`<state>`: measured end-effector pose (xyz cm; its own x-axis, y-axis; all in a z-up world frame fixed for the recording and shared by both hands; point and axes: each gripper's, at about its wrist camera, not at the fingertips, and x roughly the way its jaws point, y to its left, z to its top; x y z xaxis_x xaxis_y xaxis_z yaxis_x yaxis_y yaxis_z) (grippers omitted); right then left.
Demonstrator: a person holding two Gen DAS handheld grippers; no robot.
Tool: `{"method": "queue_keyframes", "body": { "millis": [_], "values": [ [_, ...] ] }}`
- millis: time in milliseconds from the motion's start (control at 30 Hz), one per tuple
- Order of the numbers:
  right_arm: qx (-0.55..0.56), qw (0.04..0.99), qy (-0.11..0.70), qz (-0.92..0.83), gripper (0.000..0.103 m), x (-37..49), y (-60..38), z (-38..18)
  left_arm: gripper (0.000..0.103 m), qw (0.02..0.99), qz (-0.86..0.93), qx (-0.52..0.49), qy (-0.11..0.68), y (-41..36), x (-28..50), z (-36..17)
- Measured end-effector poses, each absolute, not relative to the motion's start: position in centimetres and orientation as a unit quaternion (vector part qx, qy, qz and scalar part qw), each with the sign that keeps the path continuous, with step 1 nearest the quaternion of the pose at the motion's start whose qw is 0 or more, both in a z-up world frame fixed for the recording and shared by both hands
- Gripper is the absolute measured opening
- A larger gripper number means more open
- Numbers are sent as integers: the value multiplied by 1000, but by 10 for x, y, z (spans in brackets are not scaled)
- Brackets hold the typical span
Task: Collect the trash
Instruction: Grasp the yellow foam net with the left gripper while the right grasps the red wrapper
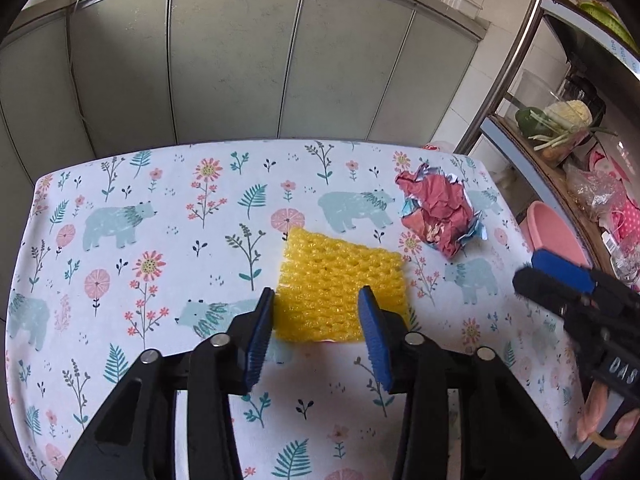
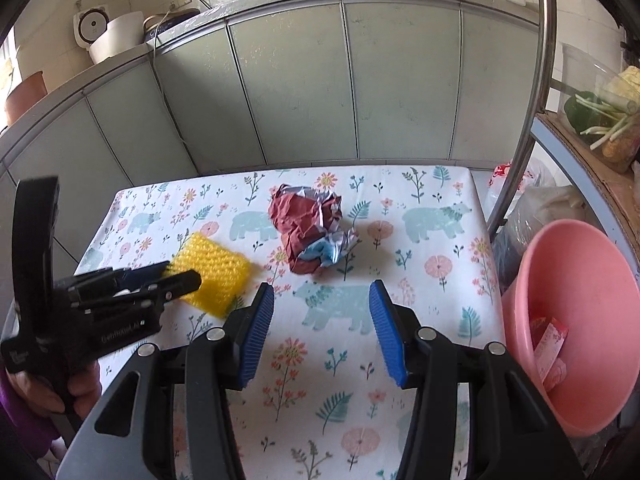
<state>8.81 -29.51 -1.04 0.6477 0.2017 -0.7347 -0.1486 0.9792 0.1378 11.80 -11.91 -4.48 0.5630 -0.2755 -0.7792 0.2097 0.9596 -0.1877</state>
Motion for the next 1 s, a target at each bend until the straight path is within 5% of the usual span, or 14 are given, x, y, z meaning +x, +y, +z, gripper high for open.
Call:
{"method": "queue_keyframes", "body": {
  "millis": [233,833,1000],
  "values": [
    [26,908,406,99,50,110,-288,-16,10,886,-144,-42,439,-113,113,-45],
    [-39,909,405,90,50,144,-265,-32,9,887,-123,-83,436,-66,77,-20],
    [-35,909,405,90,40,142,-268,-32,9,887,-118,-92,436,-56,65,-18]
  ]
}}
